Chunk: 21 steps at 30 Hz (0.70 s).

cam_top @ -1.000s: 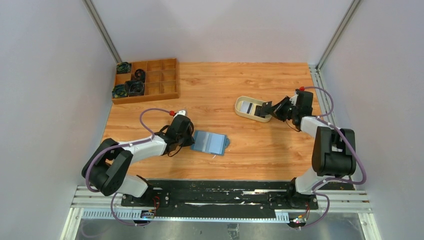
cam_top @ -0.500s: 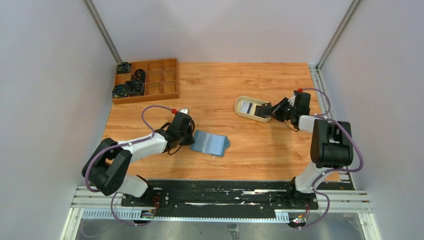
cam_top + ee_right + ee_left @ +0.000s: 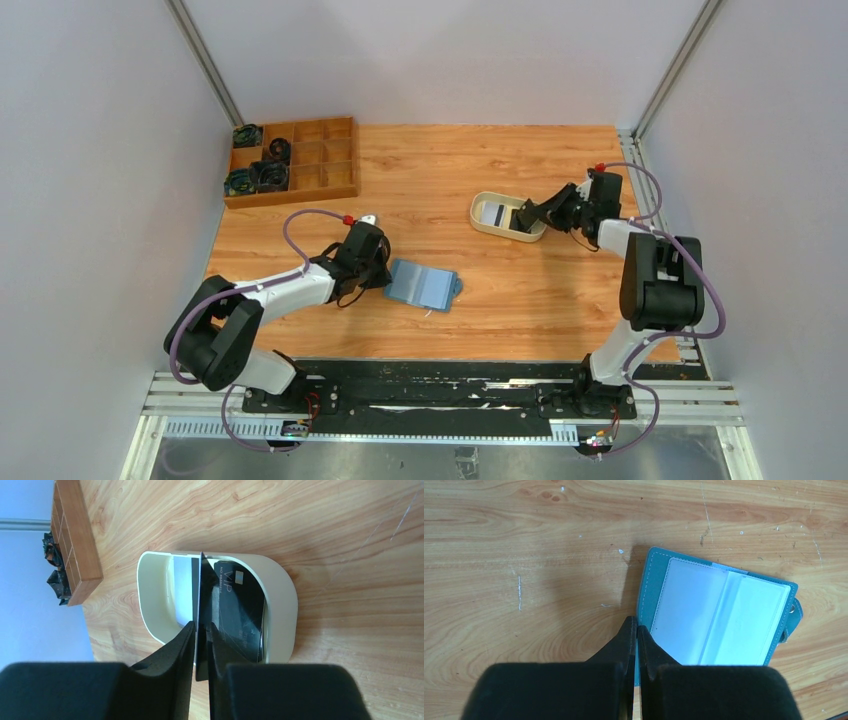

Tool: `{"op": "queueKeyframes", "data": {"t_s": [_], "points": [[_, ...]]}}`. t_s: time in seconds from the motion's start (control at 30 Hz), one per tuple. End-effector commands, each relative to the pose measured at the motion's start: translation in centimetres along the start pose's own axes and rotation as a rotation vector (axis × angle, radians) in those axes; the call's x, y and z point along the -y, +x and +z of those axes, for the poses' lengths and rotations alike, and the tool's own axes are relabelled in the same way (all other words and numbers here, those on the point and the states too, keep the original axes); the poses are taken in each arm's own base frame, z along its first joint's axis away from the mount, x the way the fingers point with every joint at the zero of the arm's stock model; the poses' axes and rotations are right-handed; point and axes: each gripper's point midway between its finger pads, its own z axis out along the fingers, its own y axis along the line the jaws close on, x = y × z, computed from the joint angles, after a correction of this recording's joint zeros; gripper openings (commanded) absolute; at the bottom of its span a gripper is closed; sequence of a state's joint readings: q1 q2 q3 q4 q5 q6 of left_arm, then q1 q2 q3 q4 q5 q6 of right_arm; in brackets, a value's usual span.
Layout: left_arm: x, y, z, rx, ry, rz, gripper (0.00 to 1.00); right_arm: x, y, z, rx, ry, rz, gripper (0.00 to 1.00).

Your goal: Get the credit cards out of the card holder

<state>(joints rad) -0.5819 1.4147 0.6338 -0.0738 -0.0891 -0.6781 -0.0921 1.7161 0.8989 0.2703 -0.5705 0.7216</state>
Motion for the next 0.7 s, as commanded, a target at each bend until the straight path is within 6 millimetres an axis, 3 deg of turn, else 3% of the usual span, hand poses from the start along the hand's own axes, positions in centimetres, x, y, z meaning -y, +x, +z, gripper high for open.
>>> {"op": "queueKeyframes", "data": {"t_s": [0.0,0.33,0.67], "points": [[0.8,-0.8,-0.2,0.015,0.016,-0.022,0.0,0.2,0.1,-0.1,-0.018,0.042,-0.036,0.19],[1.7,-2.0,-1.5,0.037,0.035,-0.035,0.0,-1.2,-1.4,-2.6,0.026,0.095,-0.119,0.31],[3.2,-4.5,-4.4,0.102,0.081,-0.066,0.0,-3.5,-2.3,-5.2,0.072,0.117,-0.24,0.38]]}}
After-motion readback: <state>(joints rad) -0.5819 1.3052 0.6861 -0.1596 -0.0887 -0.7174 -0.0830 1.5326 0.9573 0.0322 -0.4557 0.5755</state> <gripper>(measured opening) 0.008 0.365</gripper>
